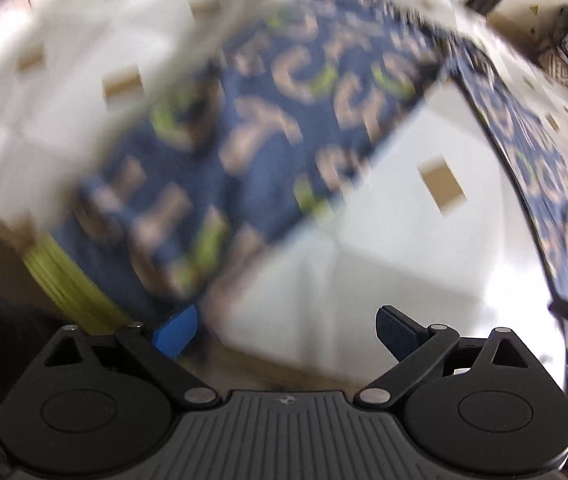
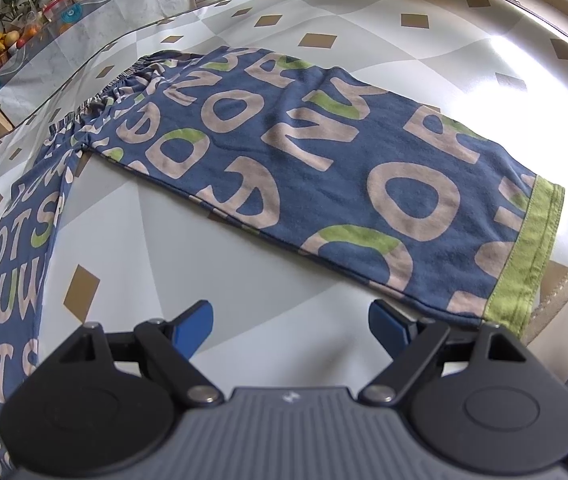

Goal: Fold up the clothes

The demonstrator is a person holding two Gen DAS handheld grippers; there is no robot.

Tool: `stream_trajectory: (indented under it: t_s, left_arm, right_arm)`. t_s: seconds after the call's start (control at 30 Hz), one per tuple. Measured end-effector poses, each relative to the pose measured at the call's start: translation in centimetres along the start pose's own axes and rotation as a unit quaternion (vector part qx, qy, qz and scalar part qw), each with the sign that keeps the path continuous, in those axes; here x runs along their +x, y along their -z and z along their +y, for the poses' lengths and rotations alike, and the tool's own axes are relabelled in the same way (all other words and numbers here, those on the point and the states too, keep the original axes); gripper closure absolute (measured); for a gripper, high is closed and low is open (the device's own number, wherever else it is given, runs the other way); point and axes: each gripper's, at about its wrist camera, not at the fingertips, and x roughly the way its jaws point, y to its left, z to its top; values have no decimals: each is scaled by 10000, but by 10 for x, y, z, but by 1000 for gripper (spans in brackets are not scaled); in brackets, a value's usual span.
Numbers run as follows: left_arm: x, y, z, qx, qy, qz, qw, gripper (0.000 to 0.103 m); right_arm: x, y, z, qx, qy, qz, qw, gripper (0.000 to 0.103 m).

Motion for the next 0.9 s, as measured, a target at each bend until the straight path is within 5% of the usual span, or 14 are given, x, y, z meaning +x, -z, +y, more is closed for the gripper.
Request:
stream_trajectory:
  t_s: [0.2,0.43,0.9]
  left_arm:
    - [10,-22,21,-289,-52,-355,9989,7]
    - [30,-12,39,-827,-32,78,9965,7]
    - [36,3,22,-80,-482,406,9980,6]
  right_arm:
    - [3,2,4,-85,37,38,9999,19]
    - [6,2,5,-67,48,89,9999,19]
    - [8,4,6,-149,53,241,9996,19]
